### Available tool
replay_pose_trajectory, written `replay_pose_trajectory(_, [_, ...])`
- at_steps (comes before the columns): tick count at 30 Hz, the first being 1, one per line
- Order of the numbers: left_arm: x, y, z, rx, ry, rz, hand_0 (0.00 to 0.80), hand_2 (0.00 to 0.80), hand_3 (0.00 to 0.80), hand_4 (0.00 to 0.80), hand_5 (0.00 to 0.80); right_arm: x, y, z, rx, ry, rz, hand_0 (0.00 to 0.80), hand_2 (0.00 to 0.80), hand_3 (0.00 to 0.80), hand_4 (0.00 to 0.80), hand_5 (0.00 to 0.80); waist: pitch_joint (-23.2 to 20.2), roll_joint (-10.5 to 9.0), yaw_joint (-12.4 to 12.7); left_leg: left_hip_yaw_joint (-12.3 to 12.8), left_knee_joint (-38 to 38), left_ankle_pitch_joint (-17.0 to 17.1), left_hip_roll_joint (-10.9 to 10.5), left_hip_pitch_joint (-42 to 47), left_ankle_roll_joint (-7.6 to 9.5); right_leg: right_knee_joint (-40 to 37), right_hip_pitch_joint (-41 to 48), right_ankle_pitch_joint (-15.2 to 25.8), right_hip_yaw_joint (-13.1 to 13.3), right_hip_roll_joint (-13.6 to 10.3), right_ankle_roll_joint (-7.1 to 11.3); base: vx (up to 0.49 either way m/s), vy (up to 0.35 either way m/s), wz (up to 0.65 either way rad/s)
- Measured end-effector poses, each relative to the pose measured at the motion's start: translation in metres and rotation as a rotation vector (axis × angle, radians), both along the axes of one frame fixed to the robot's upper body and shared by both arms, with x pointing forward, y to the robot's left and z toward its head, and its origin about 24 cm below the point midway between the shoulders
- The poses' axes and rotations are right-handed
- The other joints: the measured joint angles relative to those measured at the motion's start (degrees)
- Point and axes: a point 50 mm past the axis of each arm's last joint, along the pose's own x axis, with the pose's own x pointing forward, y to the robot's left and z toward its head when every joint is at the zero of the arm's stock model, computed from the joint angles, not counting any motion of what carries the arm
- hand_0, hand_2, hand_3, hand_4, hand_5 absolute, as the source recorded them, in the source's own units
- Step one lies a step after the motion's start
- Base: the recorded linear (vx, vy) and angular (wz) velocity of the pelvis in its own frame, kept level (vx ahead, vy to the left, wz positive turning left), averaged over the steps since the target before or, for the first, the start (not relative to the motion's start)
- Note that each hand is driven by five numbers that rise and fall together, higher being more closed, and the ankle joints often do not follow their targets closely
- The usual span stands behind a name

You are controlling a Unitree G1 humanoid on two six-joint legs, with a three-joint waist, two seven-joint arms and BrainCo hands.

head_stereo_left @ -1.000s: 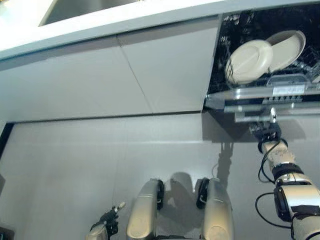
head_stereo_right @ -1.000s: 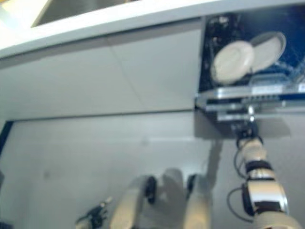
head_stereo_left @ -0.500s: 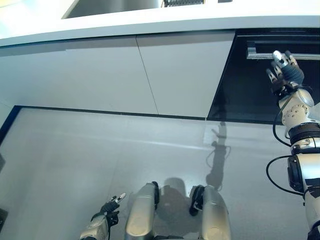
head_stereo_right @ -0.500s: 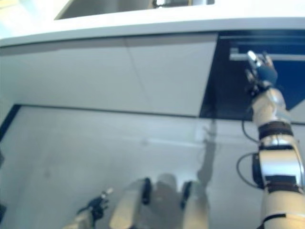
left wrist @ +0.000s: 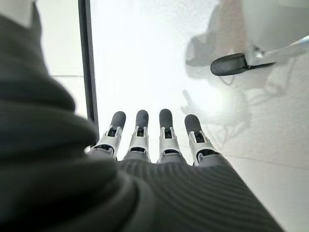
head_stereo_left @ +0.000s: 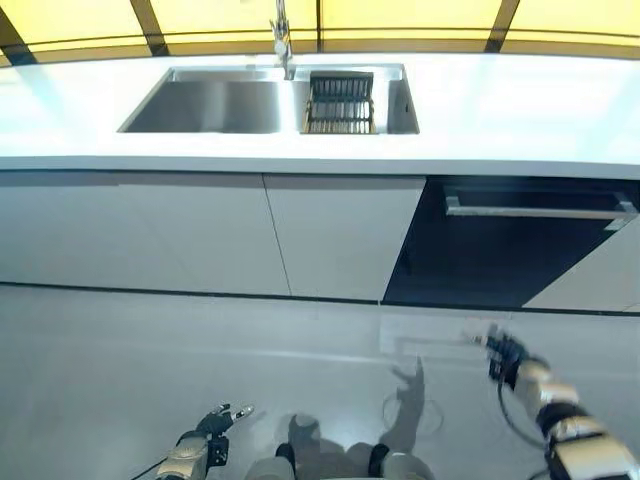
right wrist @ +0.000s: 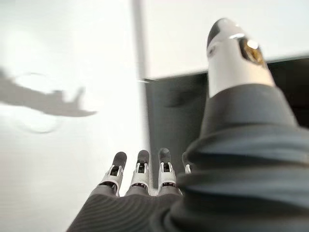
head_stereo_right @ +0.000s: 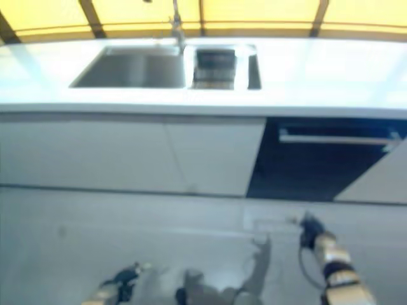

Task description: Take plates into dishwasher

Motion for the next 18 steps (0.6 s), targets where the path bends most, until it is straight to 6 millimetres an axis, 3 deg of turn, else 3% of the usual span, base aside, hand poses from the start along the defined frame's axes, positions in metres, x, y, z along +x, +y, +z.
replay_pose_trajectory(2, [-0.012, 0.002, -0.004, 0.009, 0.071, -0.017, 0.000, 0.000, 0.000, 0.000, 0.000, -0.031, 0.023, -0.027, 0.058, 0.111, 0.011, 0.000, 0.000, 0.000, 0.000, 0.000, -1.6, -0.36, -0.9, 0.5, -1.9, 0.1, -0.1, 1.8, 0.09, -3.8, 2.4, 1.3, 0.0, 0.4, 0.49, 0.067, 0.054, -0.08])
replay_pose_trajectory(7, [-0.035, -0.007, -0.014, -0.026, 0.236, -0.045, 0.000, 0.000, 0.000, 0.000, 0.000, -0.084, 0.070, -0.061, 0.153, 0.266, -0.042, 0.000, 0.000, 0.000, 0.000, 0.000, -4.7, -0.68, -1.2, 0.7, -3.7, 0.1, -0.4, 2.6, 0.19, -8.0, 4.0, 2.9, 0.6, 0.8, 0.90, 0.074, 0.042, -0.06])
replay_pose_trajectory(11, [-0.060, -0.028, -0.024, -0.083, 0.338, -0.069, 0.000, 0.000, 0.000, 0.000, 0.000, -0.116, 0.080, -0.072, 0.148, 0.376, -0.102, 0.000, 0.000, 0.000, 0.000, 0.000, -5.9, 0.02, -1.3, 1.0, -4.5, 0.1, -0.3, 3.8, 0.22, -9.3, 5.1, 3.4, 1.2, 1.0, 1.03, 0.068, 0.018, -0.07])
replay_pose_trajectory(18, [-0.065, -0.030, -0.025, -0.076, 0.342, -0.084, 0.000, 0.000, 0.000, 0.000, 0.000, -0.118, 0.076, -0.071, 0.015, 0.429, 0.072, 0.000, 0.000, 0.000, 0.000, 0.000, -6.8, 0.65, -1.1, 1.0, -5.0, 0.0, -0.3, 4.4, 0.58, -11.1, 6.0, 4.2, 1.3, 1.2, 1.05, 0.023, -0.009, -0.01])
